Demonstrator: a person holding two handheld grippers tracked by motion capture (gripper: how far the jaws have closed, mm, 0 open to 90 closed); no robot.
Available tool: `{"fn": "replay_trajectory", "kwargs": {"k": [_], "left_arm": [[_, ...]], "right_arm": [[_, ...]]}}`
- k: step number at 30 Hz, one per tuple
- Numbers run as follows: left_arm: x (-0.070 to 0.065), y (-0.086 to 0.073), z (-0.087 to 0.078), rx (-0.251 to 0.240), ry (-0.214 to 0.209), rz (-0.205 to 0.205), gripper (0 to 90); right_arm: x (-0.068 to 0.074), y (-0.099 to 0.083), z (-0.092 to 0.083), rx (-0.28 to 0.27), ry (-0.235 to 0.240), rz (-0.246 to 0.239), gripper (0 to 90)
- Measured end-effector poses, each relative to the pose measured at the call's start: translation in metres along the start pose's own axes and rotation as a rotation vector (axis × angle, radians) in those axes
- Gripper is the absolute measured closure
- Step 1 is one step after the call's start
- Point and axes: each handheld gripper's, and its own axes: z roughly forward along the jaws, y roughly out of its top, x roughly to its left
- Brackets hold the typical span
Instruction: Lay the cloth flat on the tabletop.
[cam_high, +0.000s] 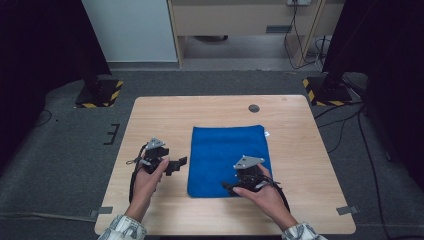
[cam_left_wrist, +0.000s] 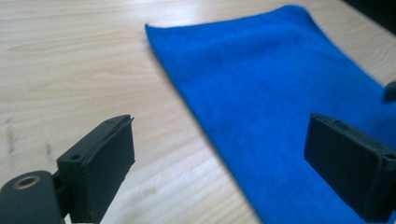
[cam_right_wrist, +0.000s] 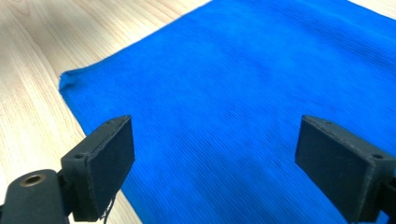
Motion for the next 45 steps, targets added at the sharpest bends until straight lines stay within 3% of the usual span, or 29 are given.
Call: {"fn": "replay_trajectory", "kwargs": {"k": [4, 9, 12, 16, 19, 21, 26, 32, 35, 37, 40, 45], "left_arm": [[-0.004, 0.017, 0.010, 0.021, 0.007, 0.056, 8.3], [-0.012, 0.036, 0.024, 0.056, -0.010, 0.155, 8.5], [-0.016, 0.045, 0.031, 0.054, -0.031, 0.165, 8.9], [-0.019, 0.055, 0.034, 0.026, -0.050, 0.142, 9.5], [-0.020, 0.061, 0.032, 0.028, -0.019, 0.160, 9.6], [-0.021, 0.065, 0.030, 0.012, 0.000, 0.145, 10.4], [-0.026, 0.061, 0.031, 0.009, -0.010, 0.144, 11.2], [-0.027, 0.061, 0.030, -0.006, -0.002, 0.149, 12.4], [-0.025, 0.062, 0.031, -0.004, 0.016, 0.158, 13.1], [-0.023, 0.063, 0.032, 0.003, 0.017, 0.151, 13.1], [-0.021, 0.063, 0.032, -0.002, 0.027, 0.142, 13.1], [-0.020, 0.065, 0.026, -0.017, 0.031, 0.139, 13.2]], "right_arm": [[0.007, 0.005, 0.006, -0.014, 0.045, 0.010, 10.6], [0.021, 0.012, 0.012, 0.008, 0.072, -0.036, 18.0], [0.029, 0.013, 0.019, 0.019, 0.095, -0.054, 21.5], [0.040, 0.014, 0.027, 0.033, 0.117, -0.079, 24.5], [0.047, 0.015, 0.029, 0.020, 0.123, -0.088, 26.8], [0.053, 0.016, 0.031, 0.012, 0.131, -0.093, 29.9], [0.068, 0.016, 0.035, -0.007, 0.177, -0.118, 34.6], [0.074, 0.016, 0.036, 0.018, 0.167, -0.152, 35.2], [0.076, 0.016, 0.038, 0.035, 0.164, -0.154, 35.2], [0.078, 0.017, 0.040, 0.045, 0.137, -0.146, 35.0], [0.080, 0.019, 0.040, 0.033, 0.156, -0.133, 34.8], [0.086, 0.023, 0.037, 0.026, 0.151, -0.169, 49.7]]}}
